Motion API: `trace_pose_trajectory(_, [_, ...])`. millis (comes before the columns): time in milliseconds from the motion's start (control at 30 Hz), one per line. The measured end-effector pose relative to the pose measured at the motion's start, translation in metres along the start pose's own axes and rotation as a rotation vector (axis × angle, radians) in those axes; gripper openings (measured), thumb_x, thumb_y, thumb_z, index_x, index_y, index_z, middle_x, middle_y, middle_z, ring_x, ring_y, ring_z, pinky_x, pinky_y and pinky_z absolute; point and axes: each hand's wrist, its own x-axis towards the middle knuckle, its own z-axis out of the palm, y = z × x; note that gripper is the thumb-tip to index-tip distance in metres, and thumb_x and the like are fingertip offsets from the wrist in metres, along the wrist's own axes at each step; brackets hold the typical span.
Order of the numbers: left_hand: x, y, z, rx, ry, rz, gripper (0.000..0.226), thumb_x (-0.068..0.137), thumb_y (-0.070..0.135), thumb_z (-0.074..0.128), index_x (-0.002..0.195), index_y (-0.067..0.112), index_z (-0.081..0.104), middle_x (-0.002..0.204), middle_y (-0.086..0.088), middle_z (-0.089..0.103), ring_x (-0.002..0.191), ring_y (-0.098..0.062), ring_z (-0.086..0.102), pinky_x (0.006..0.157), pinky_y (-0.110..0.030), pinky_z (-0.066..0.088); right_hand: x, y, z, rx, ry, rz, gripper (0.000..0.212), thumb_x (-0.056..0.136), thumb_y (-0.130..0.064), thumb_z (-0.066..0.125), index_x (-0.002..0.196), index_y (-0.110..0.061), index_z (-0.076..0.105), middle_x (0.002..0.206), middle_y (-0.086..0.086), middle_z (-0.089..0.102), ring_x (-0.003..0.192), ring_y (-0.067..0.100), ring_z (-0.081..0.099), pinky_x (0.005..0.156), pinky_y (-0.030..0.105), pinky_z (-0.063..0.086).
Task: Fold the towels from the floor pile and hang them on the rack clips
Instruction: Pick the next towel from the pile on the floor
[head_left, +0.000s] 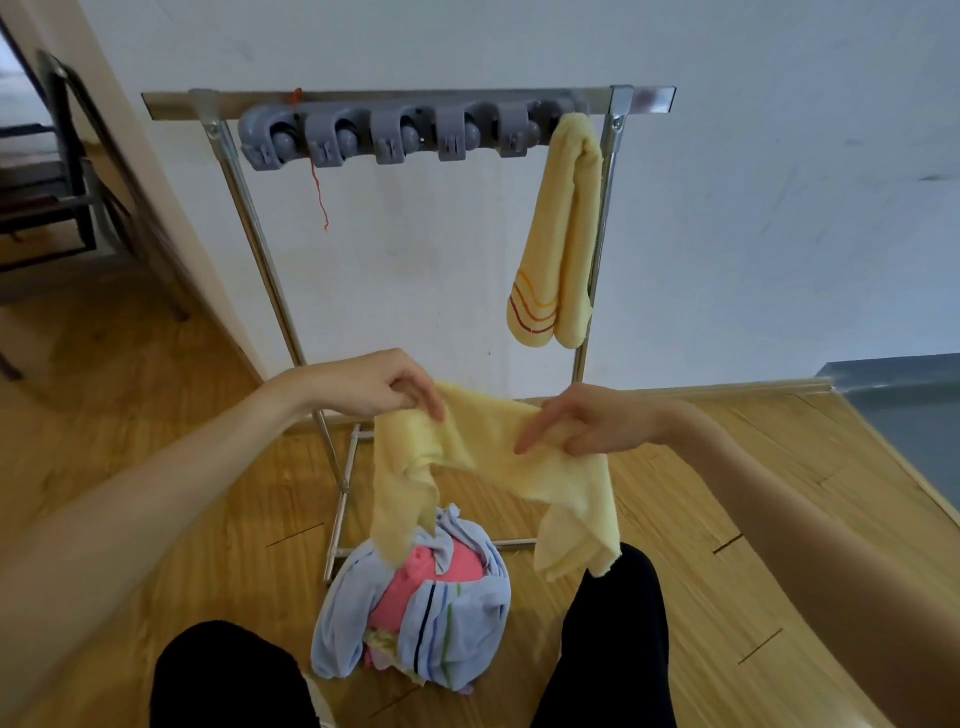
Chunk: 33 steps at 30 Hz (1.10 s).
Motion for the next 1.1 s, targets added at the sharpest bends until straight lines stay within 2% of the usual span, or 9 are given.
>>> trace_pose_trajectory(100, [0.015,0.019,-0.016,0.107,0.081,0.016,0.039,0.081,0.004,0.052,0.105,0.028,0.070,0.102,0.024,0.061,0.100,0.005,0.056,0.085,-0.011,0.040,0.002,-0.004,-0.015,-0.111,0.005,0.076,0.052,0.076,0.001,0.056,0.120,-0.023,0.065,0.117,-0.014,0.061,0.104,0.001,0.055,0.090,0.014,0.041])
trace_pose_trajectory(233, [0.038,0.041,-0.048,0.346,0.197,0.032,0.049,0.076,0.010,0.057,0.120,0.029,0.060,0.102,0.009,0.049,0.092,-0.006,0.048,0.074,-0.014,0.037,-0.004,-0.003,-0.052,-0.104,0.389,0.103,0.039,0.079,-0.023,0.070,0.118,-0.027,0.066,0.120,-0.009,0.061,0.110,0.009,0.055,0.097,0.026,0.042])
trace_pose_trajectory(333, [0.057,0.062,-0.071,0.486,0.408,0.138,0.050,0.079,0.001,0.056,0.124,0.022,0.061,0.099,0.005,0.046,0.090,-0.013,0.047,0.073,-0.020,0.033,-0.010,-0.006,-0.088,-0.188,0.665,0.092,0.038,0.081,-0.013,0.068,0.118,-0.022,0.066,0.110,-0.002,0.062,0.099,0.014,0.056,0.084,0.022,0.040])
trace_pose_trajectory(467, [0.078,0.094,-0.099,0.612,0.754,0.266,0.051,0.079,-0.001,0.053,0.124,0.020,0.062,0.096,-0.001,0.050,0.089,-0.018,0.049,0.074,-0.025,0.033,-0.017,-0.010,-0.140,-0.280,0.879,0.072,0.046,0.076,-0.003,0.060,0.117,-0.023,0.066,0.099,0.001,0.061,0.087,0.017,0.055,0.074,0.024,0.042])
trace_pose_trajectory(600, [0.097,0.119,-0.125,0.676,1.006,0.300,0.048,0.080,-0.003,0.051,0.122,0.018,0.063,0.094,-0.011,0.050,0.092,-0.028,0.051,0.074,-0.025,0.032,-0.022,-0.009,-0.189,-0.388,1.047,0.071,0.052,0.075,0.001,0.052,0.119,-0.023,0.065,0.095,-0.004,0.054,0.085,0.017,0.050,0.077,0.032,0.044])
trace_pose_trajectory(700, [0.111,0.133,-0.133,0.714,1.062,0.285,0.052,0.082,-0.006,0.048,0.126,0.018,0.060,0.095,-0.012,0.044,0.084,-0.025,0.045,0.070,-0.029,0.035,-0.023,-0.004,-0.217,-0.468,1.112,0.095,0.056,0.076,0.001,0.048,0.122,-0.026,0.062,0.096,-0.011,0.048,0.090,0.022,0.053,0.074,0.039,0.049])
trace_pose_trajectory(800, [0.125,0.143,-0.139,0.752,1.048,0.214,0.055,0.084,-0.003,0.044,0.132,0.022,0.054,0.096,-0.012,0.039,0.074,-0.025,0.041,0.063,-0.041,0.042,-0.019,0.004,-0.234,-0.582,1.149,0.148,0.056,0.080,0.001,0.045,0.127,-0.027,0.057,0.101,-0.007,0.050,0.095,0.025,0.054,0.065,0.033,0.041])
trace_pose_trajectory(1000, [0.157,0.152,-0.145,0.825,1.042,0.094,0.034,0.091,0.004,0.047,0.122,0.015,0.052,0.091,-0.006,0.031,0.063,-0.028,0.046,0.057,-0.043,0.048,-0.004,0.022,-0.243,-0.711,1.190,0.236,0.050,0.081,0.003,0.047,0.127,-0.017,0.053,0.122,0.003,0.051,0.094,0.030,0.058,0.062,0.033,0.043])
trace_pose_trajectory(1100, [0.173,0.156,-0.147,0.854,1.045,0.060,0.028,0.090,0.000,0.048,0.116,0.010,0.051,0.093,-0.007,0.033,0.063,-0.027,0.043,0.052,-0.037,0.037,0.007,0.028,-0.243,-0.709,1.224,0.296,0.043,0.082,0.003,0.049,0.122,-0.010,0.053,0.126,0.004,0.048,0.093,0.031,0.057,0.059,0.034,0.041])
